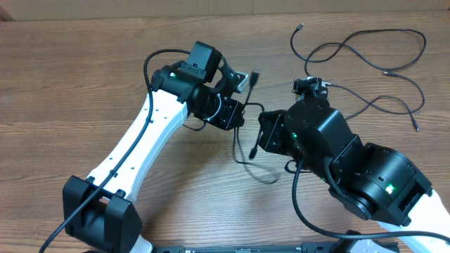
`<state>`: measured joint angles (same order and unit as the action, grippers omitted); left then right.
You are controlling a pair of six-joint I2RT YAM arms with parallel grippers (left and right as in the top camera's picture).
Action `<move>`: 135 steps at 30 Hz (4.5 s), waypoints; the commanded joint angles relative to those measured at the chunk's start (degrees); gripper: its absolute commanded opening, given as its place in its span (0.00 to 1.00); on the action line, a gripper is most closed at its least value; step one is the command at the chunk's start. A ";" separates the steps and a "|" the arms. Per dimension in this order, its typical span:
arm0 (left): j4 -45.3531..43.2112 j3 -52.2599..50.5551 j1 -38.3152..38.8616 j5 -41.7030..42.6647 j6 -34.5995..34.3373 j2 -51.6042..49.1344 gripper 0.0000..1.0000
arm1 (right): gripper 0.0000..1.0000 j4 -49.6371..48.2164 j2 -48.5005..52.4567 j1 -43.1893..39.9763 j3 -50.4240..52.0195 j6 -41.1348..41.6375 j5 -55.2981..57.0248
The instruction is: Untangle cables
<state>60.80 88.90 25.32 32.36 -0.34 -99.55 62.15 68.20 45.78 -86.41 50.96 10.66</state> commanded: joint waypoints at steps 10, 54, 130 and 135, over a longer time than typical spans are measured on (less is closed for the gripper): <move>6.05 5.84 -4.37 0.70 -2.27 0.24 0.04 | 0.04 6.08 -0.04 -7.19 -1.42 -0.04 1.53; 4.96 12.24 -7.74 17.97 -29.94 3.89 0.04 | 0.45 7.91 16.81 -22.99 -1.31 -26.75 -31.28; 11.02 12.24 -9.07 7.43 -17.84 3.89 1.00 | 0.36 34.75 9.01 -23.32 -9.64 -11.21 4.90; 11.76 12.24 -9.07 5.49 -17.84 3.89 1.00 | 0.57 34.62 12.59 -26.99 -6.16 -10.25 5.29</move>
<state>72.25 99.70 16.71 39.55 -19.29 -97.38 96.71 80.16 21.32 -93.84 39.94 15.31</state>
